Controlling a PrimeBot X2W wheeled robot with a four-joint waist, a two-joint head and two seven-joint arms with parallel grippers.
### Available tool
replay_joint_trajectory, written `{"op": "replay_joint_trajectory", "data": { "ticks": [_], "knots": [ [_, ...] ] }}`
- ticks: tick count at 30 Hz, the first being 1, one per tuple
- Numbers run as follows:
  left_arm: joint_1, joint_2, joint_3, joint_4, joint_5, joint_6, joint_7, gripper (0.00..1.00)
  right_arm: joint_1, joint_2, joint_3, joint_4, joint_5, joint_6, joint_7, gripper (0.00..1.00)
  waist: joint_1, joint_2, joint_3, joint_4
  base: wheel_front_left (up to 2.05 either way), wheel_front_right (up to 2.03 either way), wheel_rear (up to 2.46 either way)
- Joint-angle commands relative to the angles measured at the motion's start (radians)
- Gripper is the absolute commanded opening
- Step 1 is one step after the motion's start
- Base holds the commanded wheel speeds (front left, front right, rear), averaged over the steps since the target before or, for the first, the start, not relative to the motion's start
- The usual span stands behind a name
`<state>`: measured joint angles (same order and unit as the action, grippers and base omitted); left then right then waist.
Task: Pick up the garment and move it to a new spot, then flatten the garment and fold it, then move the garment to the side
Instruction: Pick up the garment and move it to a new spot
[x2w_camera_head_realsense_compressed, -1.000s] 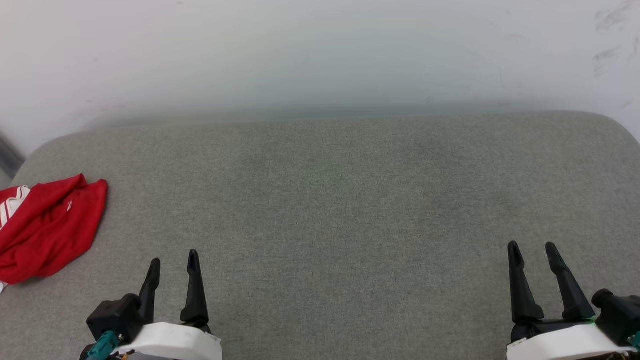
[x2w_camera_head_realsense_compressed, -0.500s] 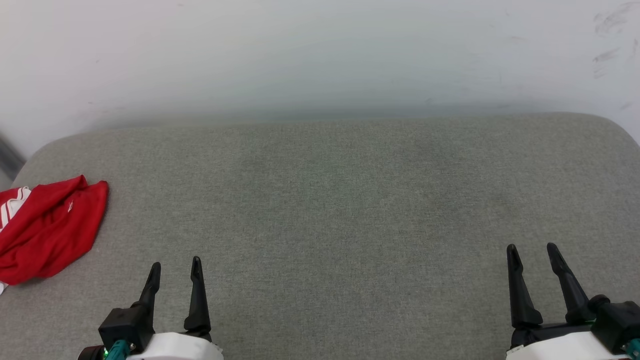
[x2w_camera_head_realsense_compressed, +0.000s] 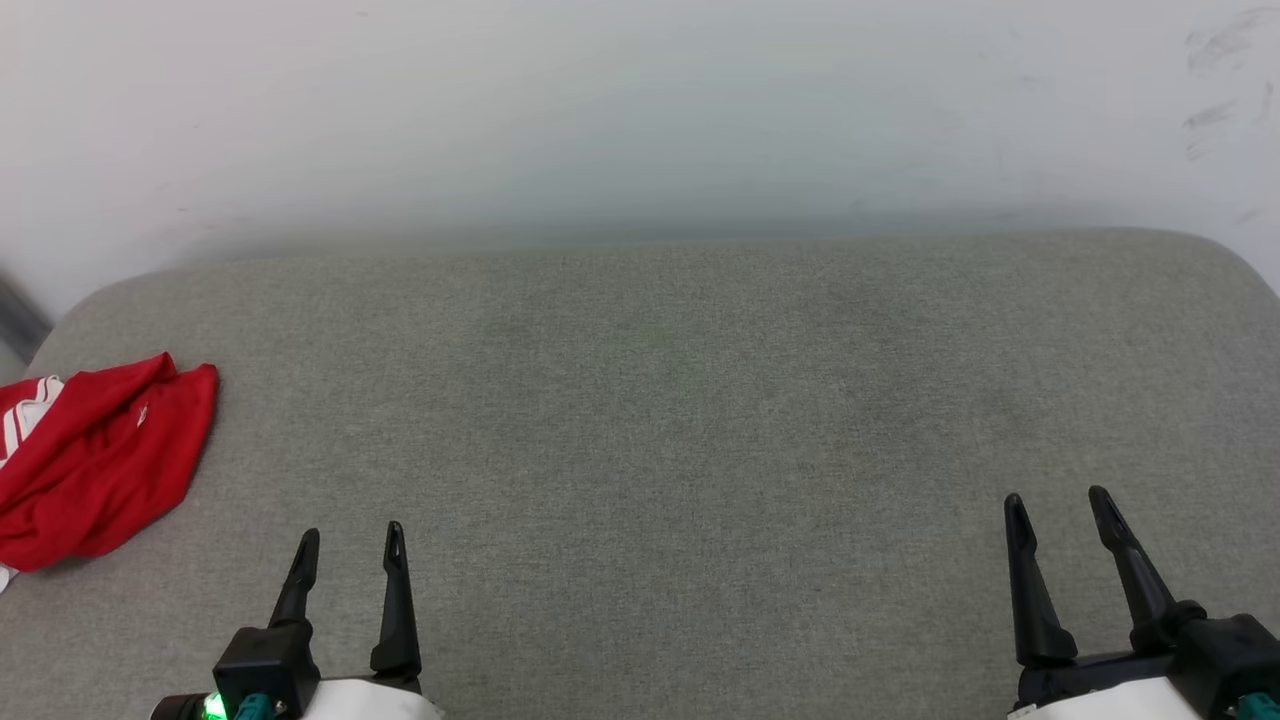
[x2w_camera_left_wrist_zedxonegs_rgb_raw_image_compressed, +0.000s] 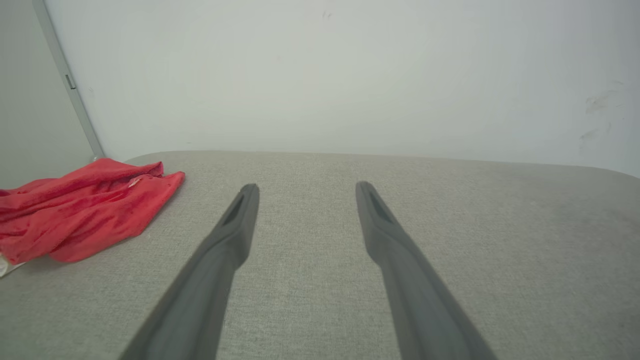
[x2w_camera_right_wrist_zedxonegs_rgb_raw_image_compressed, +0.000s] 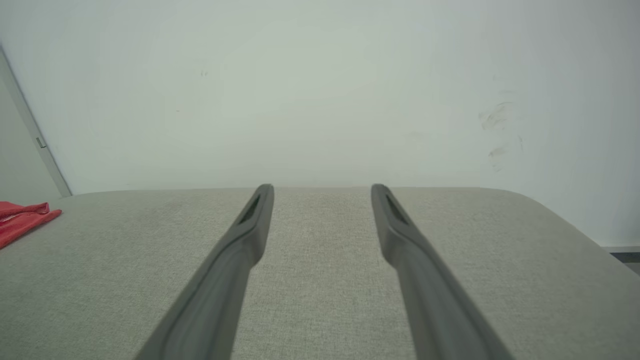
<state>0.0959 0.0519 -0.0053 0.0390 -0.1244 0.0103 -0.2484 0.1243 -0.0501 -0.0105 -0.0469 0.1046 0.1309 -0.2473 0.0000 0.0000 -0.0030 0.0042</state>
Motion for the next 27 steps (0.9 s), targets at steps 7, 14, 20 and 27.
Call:
{"op": "replay_joint_trajectory", "data": {
  "ticks": [7,14,20,27],
  "knots": [
    [0.018,-0.002,-0.006,-0.008,0.046,0.009,-0.019,1.00,0.022,0.000,0.002,-0.013,-0.044,0.000,-0.019,1.00,0.0000,0.0000,0.000,-0.004,0.00,0.00,0.00],
    [0.014,-0.002,-0.005,0.003,0.025,0.010,-0.017,1.00,0.025,0.000,-0.001,0.003,-0.006,0.000,-0.018,1.00,0.0000,0.0000,0.002,-0.005,0.00,0.00,0.00],
    [0.014,-0.002,-0.005,0.010,0.013,0.012,-0.017,1.00,0.020,0.000,0.000,0.016,0.015,0.000,-0.018,1.00,0.0000,0.0000,0.002,-0.006,0.00,0.00,0.00],
    [0.017,-0.002,-0.004,0.017,0.003,0.012,-0.017,1.00,0.026,0.000,0.001,0.020,0.026,0.000,-0.018,1.00,0.0000,0.0000,0.000,-0.004,0.00,0.00,0.00]
  ]
}}
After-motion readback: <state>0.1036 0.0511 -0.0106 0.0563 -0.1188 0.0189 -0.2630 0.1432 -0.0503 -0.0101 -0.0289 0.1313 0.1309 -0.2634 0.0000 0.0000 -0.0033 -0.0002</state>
